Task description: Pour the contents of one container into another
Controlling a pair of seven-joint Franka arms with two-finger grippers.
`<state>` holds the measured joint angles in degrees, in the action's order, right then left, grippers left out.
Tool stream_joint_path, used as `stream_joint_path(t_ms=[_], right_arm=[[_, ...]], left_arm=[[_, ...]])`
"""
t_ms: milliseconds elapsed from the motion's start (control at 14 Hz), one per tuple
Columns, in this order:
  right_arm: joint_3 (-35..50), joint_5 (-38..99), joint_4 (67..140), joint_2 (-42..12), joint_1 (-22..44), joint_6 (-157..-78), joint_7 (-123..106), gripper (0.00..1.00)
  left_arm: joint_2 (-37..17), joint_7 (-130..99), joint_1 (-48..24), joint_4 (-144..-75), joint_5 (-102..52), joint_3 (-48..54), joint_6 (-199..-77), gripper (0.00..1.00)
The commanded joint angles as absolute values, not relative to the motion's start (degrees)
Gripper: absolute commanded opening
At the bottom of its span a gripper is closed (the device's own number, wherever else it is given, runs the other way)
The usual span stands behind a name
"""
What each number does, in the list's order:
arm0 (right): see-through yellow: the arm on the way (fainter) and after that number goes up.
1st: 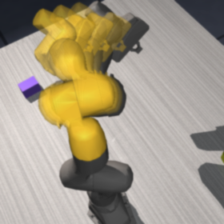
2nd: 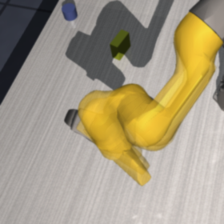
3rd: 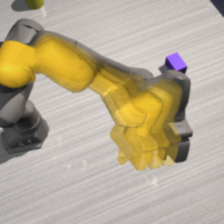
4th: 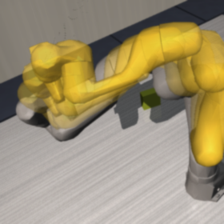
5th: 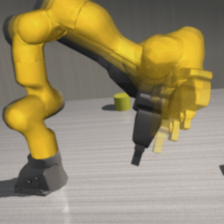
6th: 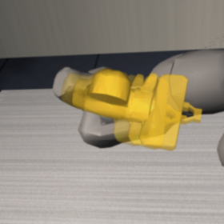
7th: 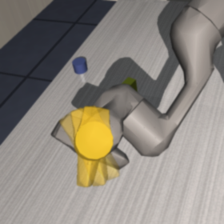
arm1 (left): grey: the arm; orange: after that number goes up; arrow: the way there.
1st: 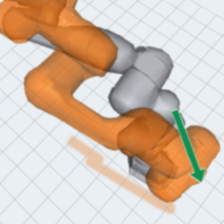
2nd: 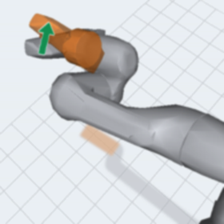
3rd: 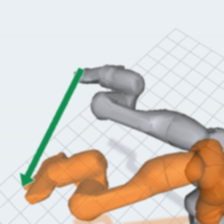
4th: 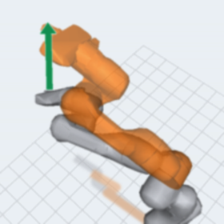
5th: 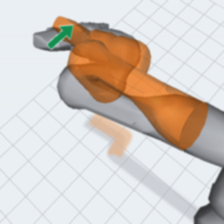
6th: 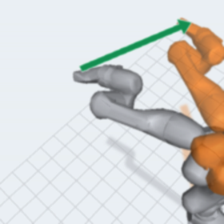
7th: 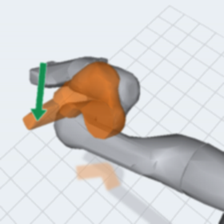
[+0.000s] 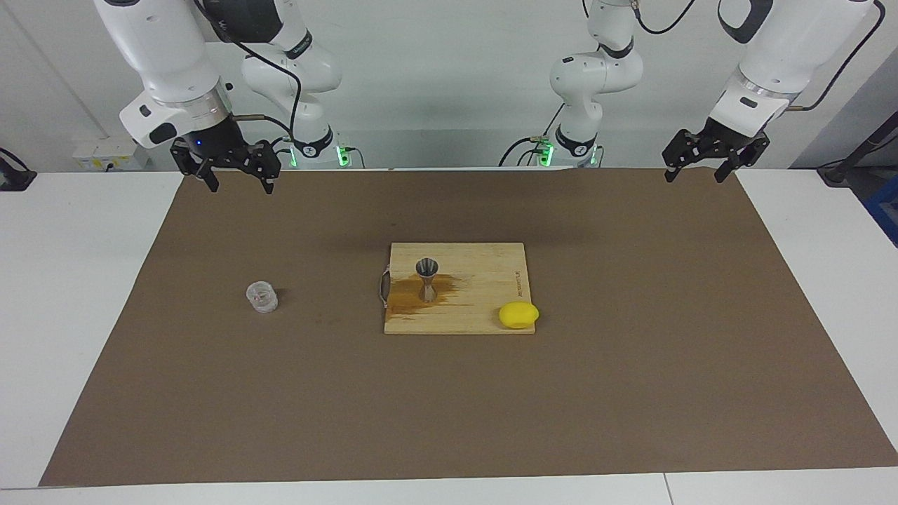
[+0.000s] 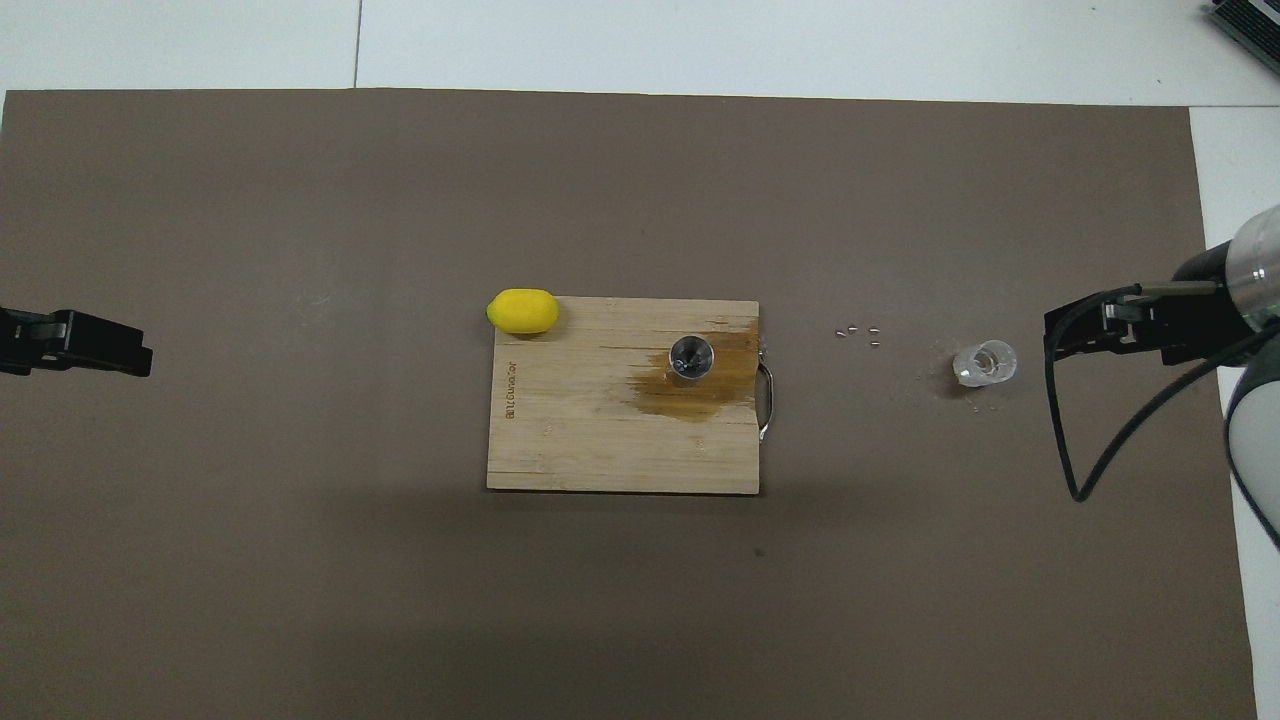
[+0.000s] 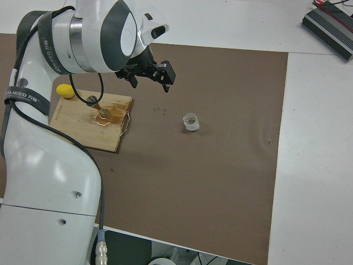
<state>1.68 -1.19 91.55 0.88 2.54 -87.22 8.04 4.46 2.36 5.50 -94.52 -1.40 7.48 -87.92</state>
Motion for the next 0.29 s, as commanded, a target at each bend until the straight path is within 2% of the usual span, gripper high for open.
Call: stream_joint_path(t_ms=[0, 214], right_arm=[[2.20, -0.88, 92.46, 1.32, 2.11, -87.27, 10.45, 0.99], [2.20, -0.88, 92.64, 1.32, 2.11, -87.28, 11.69, 0.99]], left_arm=[[5.18, 2.72, 5.80, -95.19, -0.79, 7.73, -87.45, 1.00], [5.19, 2.72, 5.80, -95.19, -0.79, 7.73, -87.45, 1.00]])
